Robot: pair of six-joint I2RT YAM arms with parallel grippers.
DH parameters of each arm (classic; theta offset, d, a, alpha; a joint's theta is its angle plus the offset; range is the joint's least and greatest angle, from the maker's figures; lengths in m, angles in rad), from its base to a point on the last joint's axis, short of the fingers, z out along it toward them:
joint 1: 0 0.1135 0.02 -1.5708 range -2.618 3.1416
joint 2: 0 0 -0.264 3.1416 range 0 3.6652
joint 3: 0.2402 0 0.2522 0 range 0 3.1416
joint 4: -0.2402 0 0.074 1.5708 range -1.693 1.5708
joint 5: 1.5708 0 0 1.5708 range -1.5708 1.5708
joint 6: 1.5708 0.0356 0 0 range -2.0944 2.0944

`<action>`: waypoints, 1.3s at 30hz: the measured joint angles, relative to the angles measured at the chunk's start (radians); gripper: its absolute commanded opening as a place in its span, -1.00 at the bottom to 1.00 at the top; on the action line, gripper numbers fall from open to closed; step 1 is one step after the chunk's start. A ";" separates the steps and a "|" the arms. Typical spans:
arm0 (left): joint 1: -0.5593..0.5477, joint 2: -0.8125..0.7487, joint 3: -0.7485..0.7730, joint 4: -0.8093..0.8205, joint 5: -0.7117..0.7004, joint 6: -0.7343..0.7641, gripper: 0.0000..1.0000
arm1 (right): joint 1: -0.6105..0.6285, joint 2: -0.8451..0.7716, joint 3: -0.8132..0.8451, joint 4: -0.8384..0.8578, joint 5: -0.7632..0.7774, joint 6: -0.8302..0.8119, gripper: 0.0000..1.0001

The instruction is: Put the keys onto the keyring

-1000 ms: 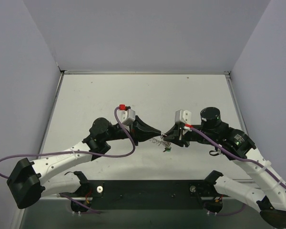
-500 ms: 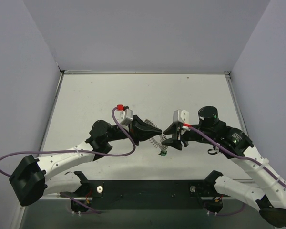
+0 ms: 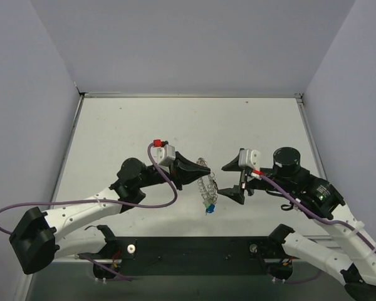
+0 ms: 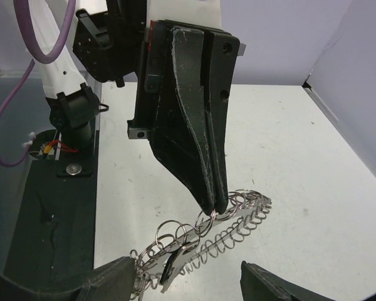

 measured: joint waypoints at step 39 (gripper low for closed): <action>0.262 0.779 0.654 -0.175 -0.288 0.135 -1.00 | -0.033 -0.076 -0.180 0.124 0.149 0.141 1.00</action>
